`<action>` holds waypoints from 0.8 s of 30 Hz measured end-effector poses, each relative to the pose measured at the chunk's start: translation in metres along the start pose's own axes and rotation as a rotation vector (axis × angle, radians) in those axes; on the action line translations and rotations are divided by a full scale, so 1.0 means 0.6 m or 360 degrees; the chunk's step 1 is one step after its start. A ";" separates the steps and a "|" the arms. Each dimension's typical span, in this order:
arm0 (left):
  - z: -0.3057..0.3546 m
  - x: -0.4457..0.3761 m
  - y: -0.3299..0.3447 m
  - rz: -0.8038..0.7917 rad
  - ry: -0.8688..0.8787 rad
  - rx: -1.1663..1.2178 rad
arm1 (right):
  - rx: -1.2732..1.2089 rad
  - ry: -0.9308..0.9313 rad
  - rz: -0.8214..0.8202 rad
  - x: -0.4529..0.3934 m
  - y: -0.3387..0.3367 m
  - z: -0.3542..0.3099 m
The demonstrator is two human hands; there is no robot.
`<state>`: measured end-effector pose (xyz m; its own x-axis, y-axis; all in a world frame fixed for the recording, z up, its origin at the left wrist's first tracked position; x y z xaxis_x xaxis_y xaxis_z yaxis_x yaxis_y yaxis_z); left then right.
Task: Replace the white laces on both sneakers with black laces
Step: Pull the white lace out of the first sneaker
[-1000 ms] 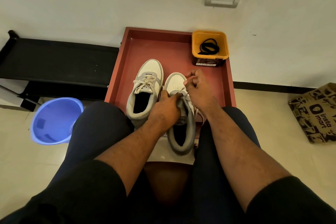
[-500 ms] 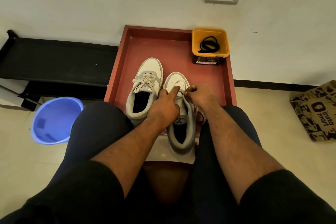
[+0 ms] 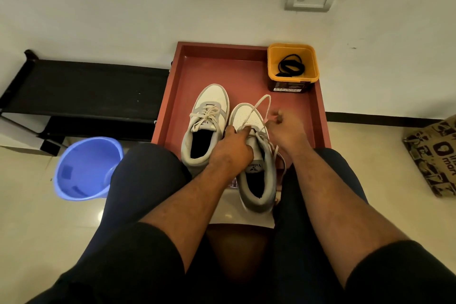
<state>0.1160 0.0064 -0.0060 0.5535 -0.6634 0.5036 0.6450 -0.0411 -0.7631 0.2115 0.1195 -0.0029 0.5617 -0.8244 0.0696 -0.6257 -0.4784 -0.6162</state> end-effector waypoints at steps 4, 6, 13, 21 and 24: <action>-0.003 -0.003 -0.001 -0.0002 0.0023 0.0010 | -0.0055 0.0075 -0.0207 0.002 0.017 0.003; -0.003 -0.004 -0.002 -0.0002 0.0040 0.0004 | -0.0024 0.0006 -0.0157 0.001 0.017 -0.001; -0.001 -0.001 -0.004 0.0041 0.0025 -0.0122 | -0.0126 -0.0166 0.0710 -0.006 -0.018 -0.006; -0.004 -0.002 -0.004 0.0032 -0.0001 -0.0092 | -0.0223 0.0072 0.0348 -0.007 -0.006 0.009; -0.004 0.000 -0.003 0.0036 0.0001 -0.0089 | -0.0057 0.0260 -0.0153 -0.002 0.018 0.021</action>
<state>0.1135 0.0048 -0.0055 0.5672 -0.6651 0.4857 0.6020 -0.0676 -0.7956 0.2109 0.1195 -0.0195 0.5263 -0.8112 0.2550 -0.5939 -0.5653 -0.5725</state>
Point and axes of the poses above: each hand's wrist, its own x-axis away from the middle knuckle, its own y-axis out of the palm, z = x × y, the point moved 2 cm from there along -x, towards the middle knuckle, and after that the axes turned 13 degrees about -y, right-handed, at the moved point
